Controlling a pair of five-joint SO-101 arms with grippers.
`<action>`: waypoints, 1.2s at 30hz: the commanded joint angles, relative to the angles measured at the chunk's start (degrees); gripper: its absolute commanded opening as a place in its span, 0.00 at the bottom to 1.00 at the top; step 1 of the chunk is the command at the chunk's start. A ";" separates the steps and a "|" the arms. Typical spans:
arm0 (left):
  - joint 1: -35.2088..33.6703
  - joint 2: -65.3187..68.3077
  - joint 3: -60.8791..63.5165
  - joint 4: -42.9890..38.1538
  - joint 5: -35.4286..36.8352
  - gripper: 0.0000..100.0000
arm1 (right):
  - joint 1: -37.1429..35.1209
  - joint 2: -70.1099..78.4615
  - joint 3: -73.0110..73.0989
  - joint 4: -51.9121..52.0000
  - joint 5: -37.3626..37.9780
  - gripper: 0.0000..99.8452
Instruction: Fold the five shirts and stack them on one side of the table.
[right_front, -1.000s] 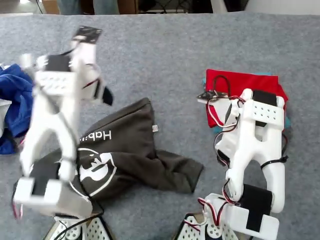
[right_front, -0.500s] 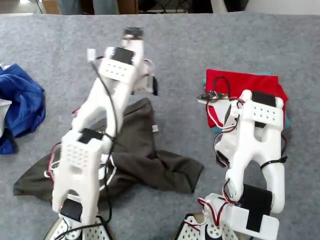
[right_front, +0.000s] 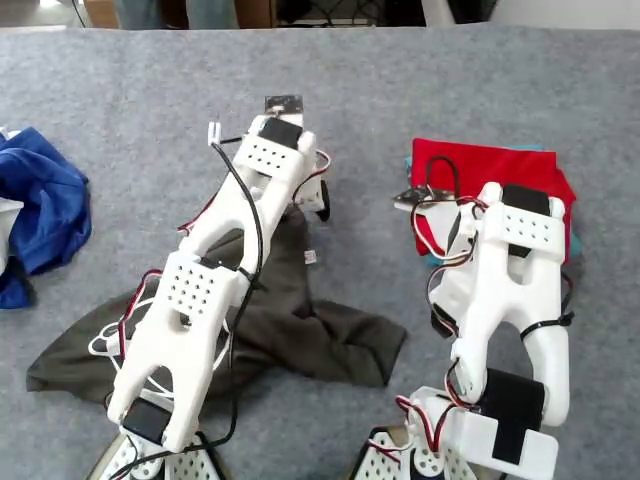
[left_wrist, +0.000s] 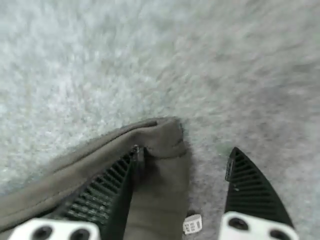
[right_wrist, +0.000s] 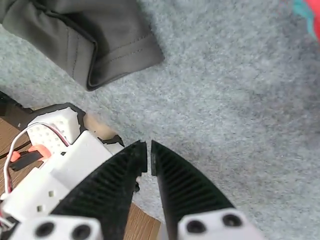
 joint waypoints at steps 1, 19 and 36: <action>-2.24 -0.09 -2.68 2.64 1.14 0.27 | 0.62 -1.45 -0.13 -0.26 -0.53 0.03; -8.84 -0.44 -11.82 8.26 -0.35 0.28 | 0.35 -1.54 0.04 -0.26 -0.53 0.03; -0.92 4.75 -18.68 8.18 13.98 0.27 | 0.35 -1.54 -0.04 -0.26 -0.26 0.03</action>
